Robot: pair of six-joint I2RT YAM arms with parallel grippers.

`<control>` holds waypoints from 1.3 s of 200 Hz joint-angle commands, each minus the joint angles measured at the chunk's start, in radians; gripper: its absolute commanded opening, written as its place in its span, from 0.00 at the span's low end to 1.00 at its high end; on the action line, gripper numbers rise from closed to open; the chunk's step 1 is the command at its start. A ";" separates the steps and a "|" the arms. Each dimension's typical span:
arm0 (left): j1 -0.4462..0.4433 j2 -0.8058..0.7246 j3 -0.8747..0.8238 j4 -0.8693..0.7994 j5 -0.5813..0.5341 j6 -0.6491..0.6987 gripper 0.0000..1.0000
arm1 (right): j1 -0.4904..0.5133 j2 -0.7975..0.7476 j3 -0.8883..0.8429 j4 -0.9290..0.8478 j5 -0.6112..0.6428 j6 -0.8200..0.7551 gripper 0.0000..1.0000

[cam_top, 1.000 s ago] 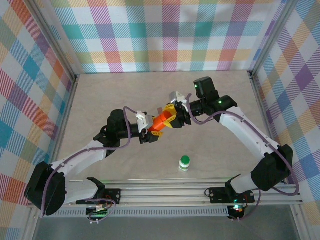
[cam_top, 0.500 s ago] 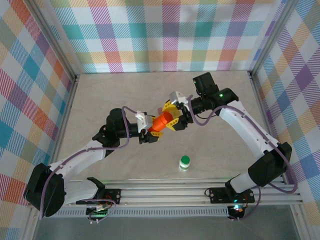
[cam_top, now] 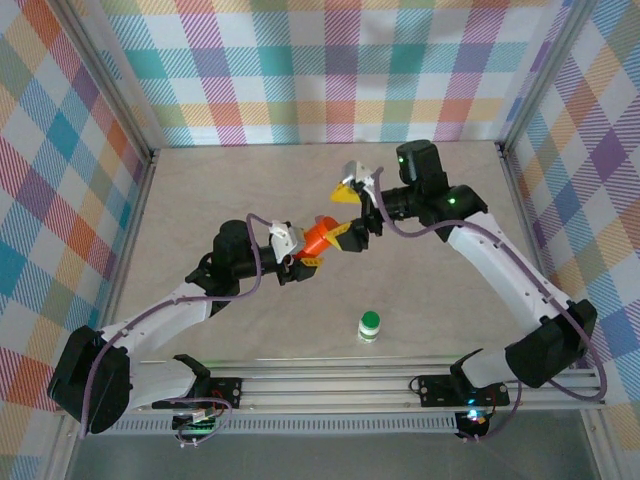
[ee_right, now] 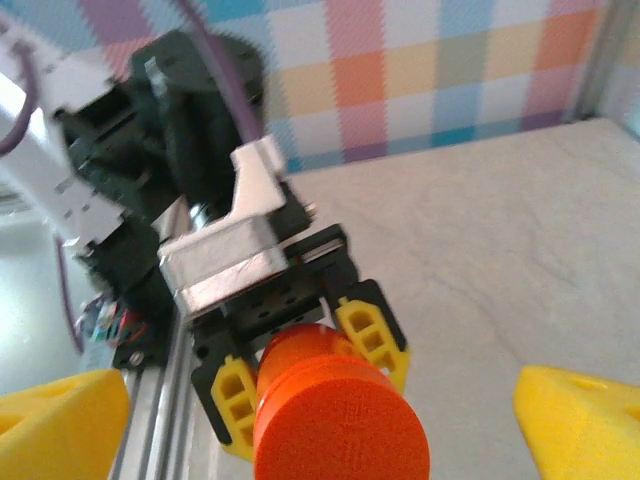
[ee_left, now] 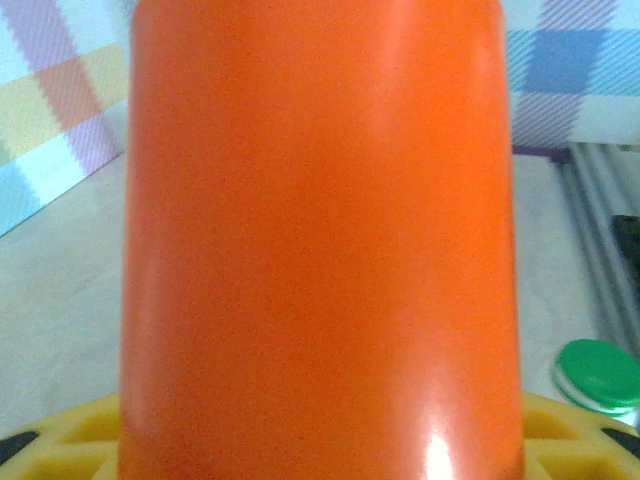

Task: Sort the pills into containers

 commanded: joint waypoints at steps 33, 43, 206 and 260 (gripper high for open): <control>0.000 0.023 -0.018 0.152 -0.310 -0.045 0.00 | 0.039 0.040 0.005 0.167 0.404 0.764 0.96; 0.000 0.031 -0.017 0.162 -0.346 -0.048 0.00 | 0.053 0.060 0.018 0.148 0.460 0.806 0.95; -0.014 0.075 -0.010 0.207 -0.393 -0.061 0.00 | 0.168 0.194 0.076 0.166 0.560 0.878 0.80; -0.017 0.070 -0.009 0.208 -0.390 -0.066 0.00 | 0.171 0.196 0.057 0.206 0.522 0.904 0.57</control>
